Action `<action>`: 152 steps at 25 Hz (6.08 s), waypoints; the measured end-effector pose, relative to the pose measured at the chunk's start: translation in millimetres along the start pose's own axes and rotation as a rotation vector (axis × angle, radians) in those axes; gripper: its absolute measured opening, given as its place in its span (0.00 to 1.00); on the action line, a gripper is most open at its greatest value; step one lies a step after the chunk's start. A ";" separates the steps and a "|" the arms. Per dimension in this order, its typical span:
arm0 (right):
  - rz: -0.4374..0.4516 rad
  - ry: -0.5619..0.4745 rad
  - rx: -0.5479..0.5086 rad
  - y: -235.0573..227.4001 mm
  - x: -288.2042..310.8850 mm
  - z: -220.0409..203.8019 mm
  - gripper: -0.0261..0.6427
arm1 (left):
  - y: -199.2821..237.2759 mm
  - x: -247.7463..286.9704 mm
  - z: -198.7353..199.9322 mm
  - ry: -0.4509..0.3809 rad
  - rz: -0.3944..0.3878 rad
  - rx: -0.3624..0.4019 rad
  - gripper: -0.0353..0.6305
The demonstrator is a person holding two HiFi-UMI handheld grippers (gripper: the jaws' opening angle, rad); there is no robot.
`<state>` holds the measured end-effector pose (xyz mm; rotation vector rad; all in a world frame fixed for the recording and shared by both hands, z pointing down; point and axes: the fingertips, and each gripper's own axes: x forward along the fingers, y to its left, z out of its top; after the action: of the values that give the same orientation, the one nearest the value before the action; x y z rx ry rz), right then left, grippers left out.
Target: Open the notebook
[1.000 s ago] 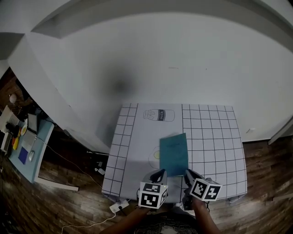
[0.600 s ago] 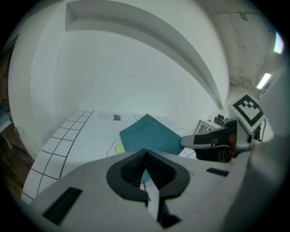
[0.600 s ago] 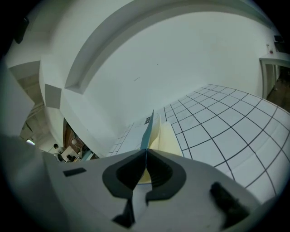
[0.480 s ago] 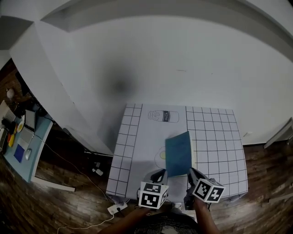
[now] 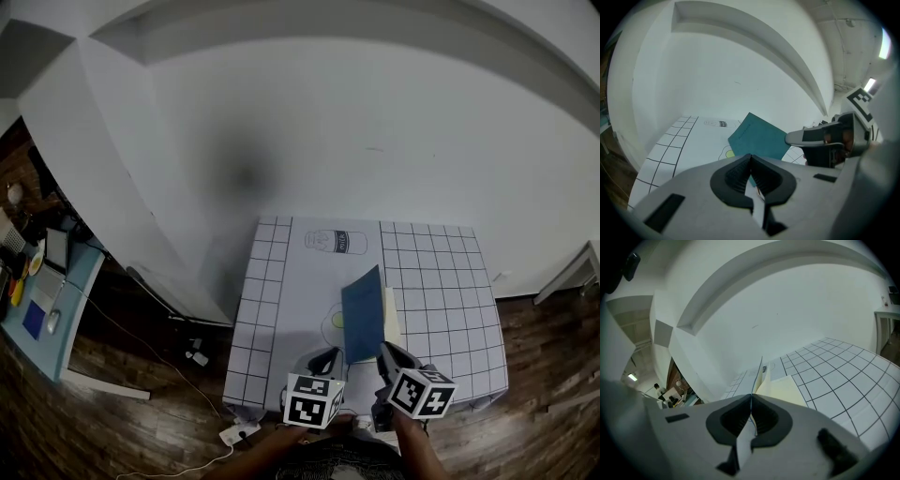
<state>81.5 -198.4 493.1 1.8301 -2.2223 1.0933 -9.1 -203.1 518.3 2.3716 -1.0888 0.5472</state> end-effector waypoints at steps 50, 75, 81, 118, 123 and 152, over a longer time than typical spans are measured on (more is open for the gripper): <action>0.077 0.261 -0.505 120.1 108.2 -119.1 0.06 | 118.4 -51.3 -18.0 0.000 0.098 -0.013 0.07; 0.082 0.419 -0.558 114.0 128.7 -160.5 0.10 | 130.6 -64.9 -34.0 0.013 0.135 -0.038 0.07; 0.108 0.372 -0.532 121.8 118.2 -156.9 0.10 | 120.2 -66.6 -38.5 0.016 0.120 -0.032 0.07; 0.098 0.132 -0.397 95.4 4.5 -103.6 0.06 | 13.8 -64.9 -50.0 0.006 0.026 -0.025 0.07; 0.123 0.115 -0.389 86.5 -17.7 -97.9 0.06 | -10.1 -67.2 -48.2 -0.009 0.040 -0.024 0.07; 0.153 0.045 -0.396 57.9 -76.9 -84.4 0.06 | -76.6 -74.7 -54.0 -0.026 0.079 0.001 0.07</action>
<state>21.3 -85.4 492.7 1.4810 -2.3716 0.6393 -3.0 -84.4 503.3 2.3512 -1.1983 0.5463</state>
